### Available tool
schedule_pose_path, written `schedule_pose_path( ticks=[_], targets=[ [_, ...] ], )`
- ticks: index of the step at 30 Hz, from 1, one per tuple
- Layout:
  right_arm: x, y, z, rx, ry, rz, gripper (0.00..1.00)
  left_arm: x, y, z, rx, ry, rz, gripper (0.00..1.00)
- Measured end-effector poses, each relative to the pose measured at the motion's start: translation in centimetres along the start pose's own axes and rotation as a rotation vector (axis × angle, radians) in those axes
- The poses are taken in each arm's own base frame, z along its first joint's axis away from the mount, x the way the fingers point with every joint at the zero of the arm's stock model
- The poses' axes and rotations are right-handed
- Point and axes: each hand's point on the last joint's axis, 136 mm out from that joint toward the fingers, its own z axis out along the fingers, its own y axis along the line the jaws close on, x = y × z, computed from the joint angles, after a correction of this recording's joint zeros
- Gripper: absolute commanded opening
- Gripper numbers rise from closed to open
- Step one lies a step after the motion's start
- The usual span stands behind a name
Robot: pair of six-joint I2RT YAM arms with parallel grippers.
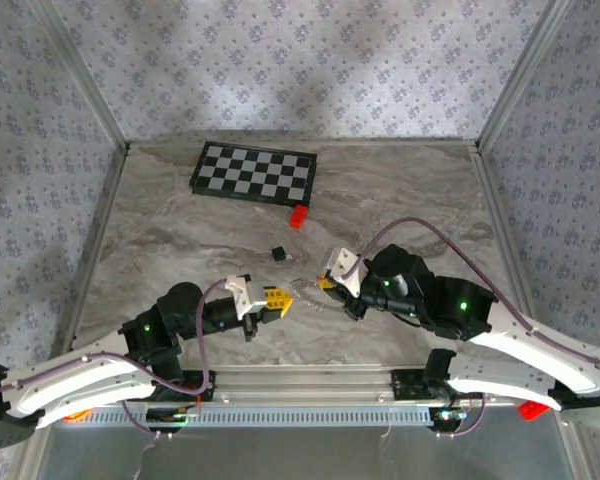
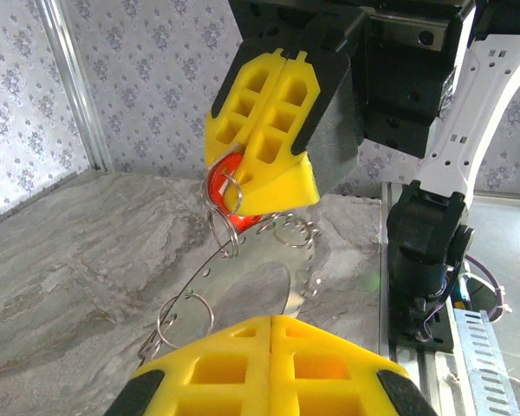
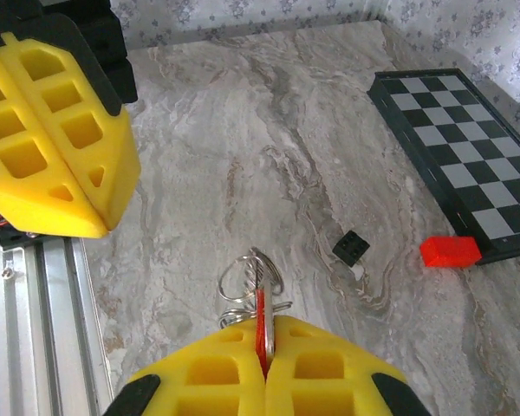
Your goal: Put the keys on the keyring
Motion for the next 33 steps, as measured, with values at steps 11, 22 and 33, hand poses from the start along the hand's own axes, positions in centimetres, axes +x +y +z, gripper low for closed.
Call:
schedule_pose_path(
  ticks=[11,22,33],
  targets=[
    [0.4,-1.0,0.5,0.047,0.106,-0.021,0.00,1.0,0.3,-0.7,-0.023,-0.002,-0.015,0.20],
    [-0.1,-3.9,0.9,0.187,0.286,-0.068,0.00,1.3,2.1,-1.1,-0.134,-0.005,-0.031,0.30],
    [1.1,-5.8,1.7,0.284,0.486,-0.122,0.00,2.8,3.3,-1.9,-0.211,0.002,-0.046,0.41]
  ],
)
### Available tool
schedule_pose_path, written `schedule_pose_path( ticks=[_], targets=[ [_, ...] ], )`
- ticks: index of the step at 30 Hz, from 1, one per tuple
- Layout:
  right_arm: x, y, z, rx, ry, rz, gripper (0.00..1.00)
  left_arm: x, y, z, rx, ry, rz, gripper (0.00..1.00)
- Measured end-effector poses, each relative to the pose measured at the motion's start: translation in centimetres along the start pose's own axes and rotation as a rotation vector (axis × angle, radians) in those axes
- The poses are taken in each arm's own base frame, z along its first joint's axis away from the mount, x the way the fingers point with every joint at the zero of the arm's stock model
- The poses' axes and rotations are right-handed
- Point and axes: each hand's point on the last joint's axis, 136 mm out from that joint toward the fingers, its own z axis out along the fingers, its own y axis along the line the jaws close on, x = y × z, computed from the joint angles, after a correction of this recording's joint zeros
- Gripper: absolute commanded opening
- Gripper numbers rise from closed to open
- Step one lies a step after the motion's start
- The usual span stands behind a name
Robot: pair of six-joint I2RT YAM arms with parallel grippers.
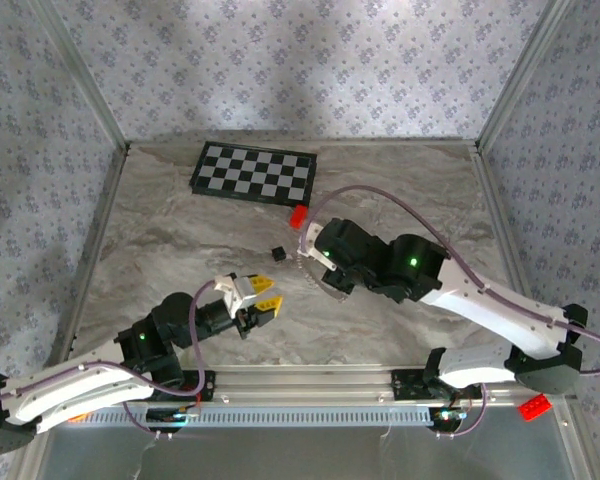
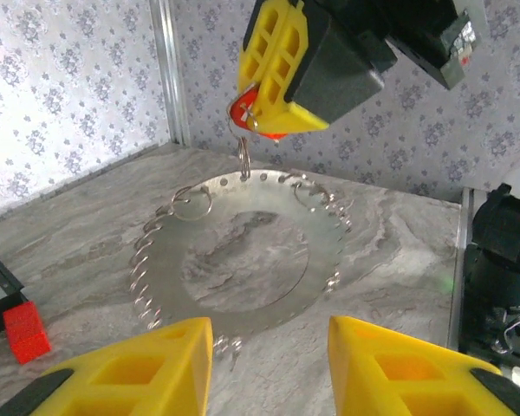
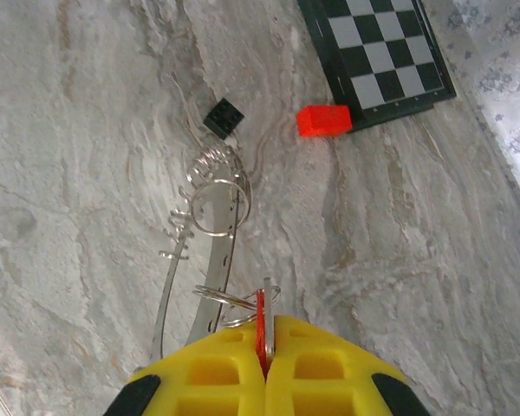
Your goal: Put the keys on the keyring
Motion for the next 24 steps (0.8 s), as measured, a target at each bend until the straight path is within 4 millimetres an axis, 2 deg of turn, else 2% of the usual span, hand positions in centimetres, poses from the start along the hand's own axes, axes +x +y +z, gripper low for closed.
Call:
schedule_pose_path(
  ticks=[4,14,19,24],
  targets=[
    [-0.1,-0.6,0.7,0.032,0.064,-0.005,0.00,0.7,0.2,-0.3,-0.010,-0.003,0.000,0.45],
    [0.4,-1.4,3.6,0.112,0.213,-0.054,0.00,0.7,0.7,-1.4,-0.032,-0.046,-0.023,0.79],
    [1.1,-1.6,5.1,0.125,0.270,-0.062,0.00,0.7,0.9,-1.7,-0.044,-0.056,-0.023,0.90],
    [1.6,-2.7,6.2,0.138,0.299,-0.031,0.00,1.2,1.2,-1.7,-0.059,-0.038,-0.021,0.97]
  ],
)
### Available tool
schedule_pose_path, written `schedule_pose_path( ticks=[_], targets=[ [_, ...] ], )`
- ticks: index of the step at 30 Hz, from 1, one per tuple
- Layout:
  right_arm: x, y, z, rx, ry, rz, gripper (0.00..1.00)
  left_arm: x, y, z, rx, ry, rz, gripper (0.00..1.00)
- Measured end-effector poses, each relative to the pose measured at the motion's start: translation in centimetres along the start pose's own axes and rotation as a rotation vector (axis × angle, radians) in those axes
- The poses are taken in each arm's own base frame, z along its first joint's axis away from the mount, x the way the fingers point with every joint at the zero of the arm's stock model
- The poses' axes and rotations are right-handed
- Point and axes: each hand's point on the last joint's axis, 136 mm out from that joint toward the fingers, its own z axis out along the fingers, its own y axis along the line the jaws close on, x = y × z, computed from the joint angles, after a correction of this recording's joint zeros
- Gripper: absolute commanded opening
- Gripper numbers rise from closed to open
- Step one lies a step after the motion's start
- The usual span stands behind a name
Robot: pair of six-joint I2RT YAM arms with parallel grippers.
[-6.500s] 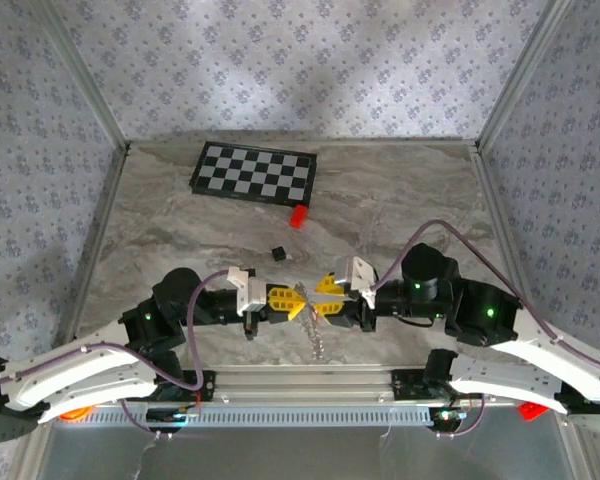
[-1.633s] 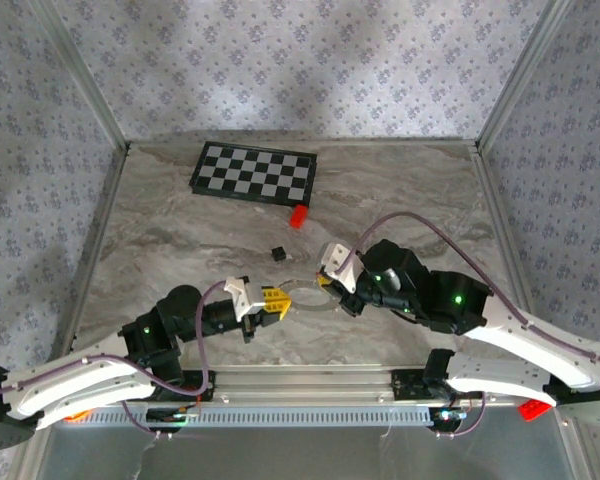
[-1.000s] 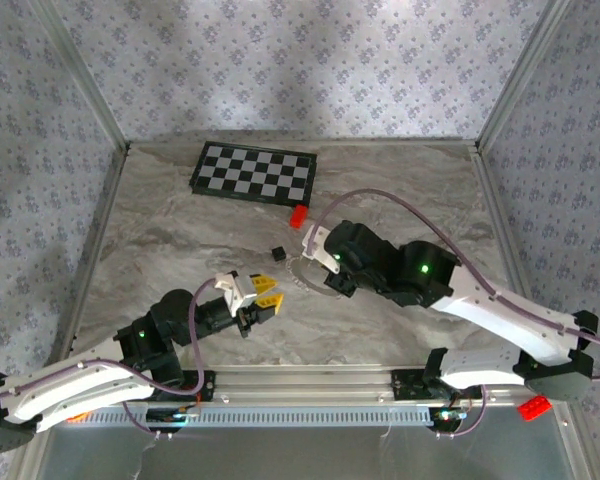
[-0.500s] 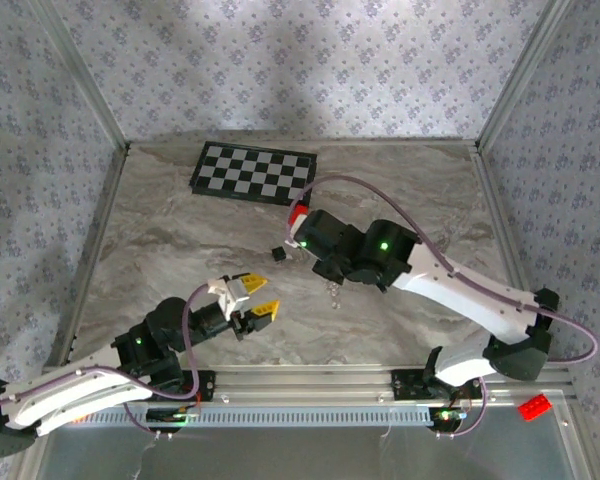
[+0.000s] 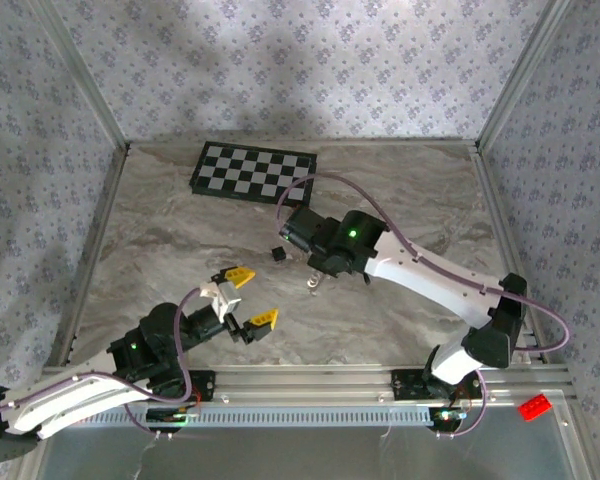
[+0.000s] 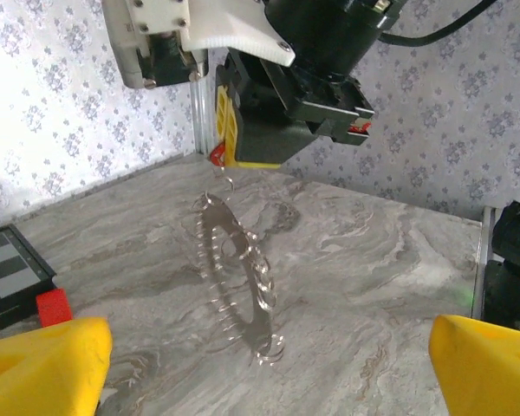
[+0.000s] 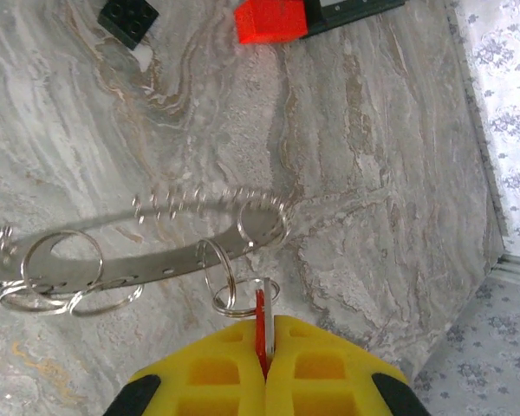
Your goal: Put the keys on the keyring
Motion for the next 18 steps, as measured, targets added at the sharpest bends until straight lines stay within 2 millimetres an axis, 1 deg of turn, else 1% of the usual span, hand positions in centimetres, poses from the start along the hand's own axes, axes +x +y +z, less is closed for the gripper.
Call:
schedule_pose_path(
  ticks=[1,6,13,18],
  targets=[
    [0.0,-0.2,0.3,-0.002,0.004,0.010,0.00,0.1,0.1,0.0,-0.004,0.005,0.000,0.99],
    [0.1,-1.4,2.1,-0.014,0.033,0.064,0.00,0.8,0.3,0.0,-0.017,0.033,0.004,0.99],
    [0.2,-3.5,4.7,-0.026,0.063,0.162,0.00,1.8,0.5,0.2,-0.029,0.071,0.008,0.99],
    [-0.4,-4.6,5.9,-0.031,0.045,0.210,0.00,2.2,0.7,0.2,-0.041,0.095,0.017,0.99]
  ],
)
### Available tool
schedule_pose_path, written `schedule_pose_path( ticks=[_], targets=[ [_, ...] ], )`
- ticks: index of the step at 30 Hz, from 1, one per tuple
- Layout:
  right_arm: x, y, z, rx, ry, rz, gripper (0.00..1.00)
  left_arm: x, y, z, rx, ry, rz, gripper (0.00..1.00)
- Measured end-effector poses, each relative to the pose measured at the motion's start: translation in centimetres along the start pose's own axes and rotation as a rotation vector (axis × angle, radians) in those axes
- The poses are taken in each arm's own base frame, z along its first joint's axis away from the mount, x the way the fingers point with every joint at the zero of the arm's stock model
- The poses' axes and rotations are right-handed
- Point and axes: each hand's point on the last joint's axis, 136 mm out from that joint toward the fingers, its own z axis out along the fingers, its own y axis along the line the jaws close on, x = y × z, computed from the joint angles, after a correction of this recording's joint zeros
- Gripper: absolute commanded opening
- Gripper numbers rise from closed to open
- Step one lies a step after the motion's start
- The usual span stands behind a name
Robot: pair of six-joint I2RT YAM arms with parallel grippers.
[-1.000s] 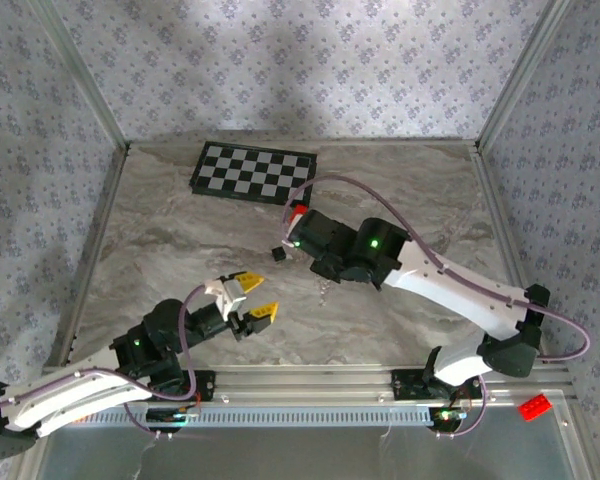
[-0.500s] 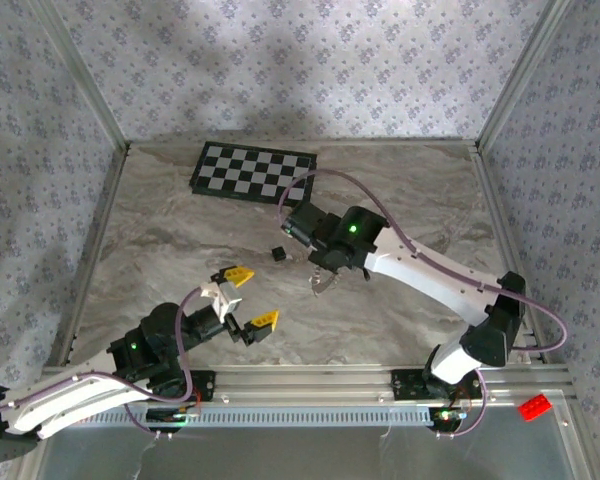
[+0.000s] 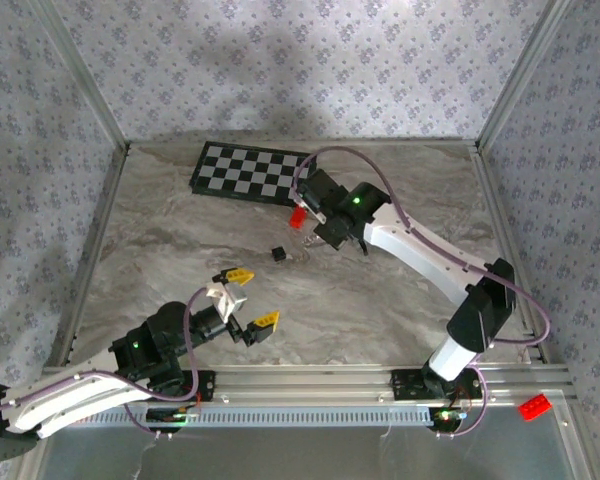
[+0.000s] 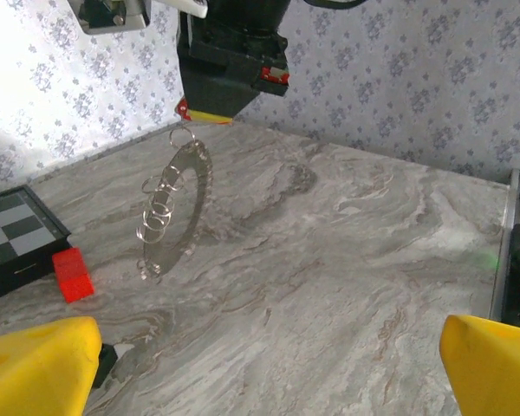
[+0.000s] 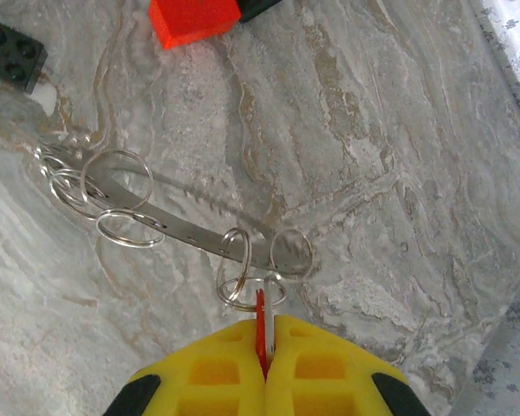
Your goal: Put the keys on the keyring
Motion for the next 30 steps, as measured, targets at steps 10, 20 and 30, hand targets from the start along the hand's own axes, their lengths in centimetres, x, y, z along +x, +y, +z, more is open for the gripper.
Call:
schedule_pose_path(
  ticks=[10,20,30],
  targets=[
    [-2.2,-3.2,3.4,0.006,-0.006,0.083,0.00,0.0,0.3,0.0,-0.020,0.021,0.022,1.00],
    [-3.3,-3.1,6.2,-0.010,0.005,0.089,0.00,0.4,0.5,0.0,-0.030,0.038,0.031,0.99],
    [-2.3,-1.7,7.7,-0.049,0.023,0.127,0.00,0.0,0.6,-0.3,-0.031,0.018,0.029,1.00]
  ],
)
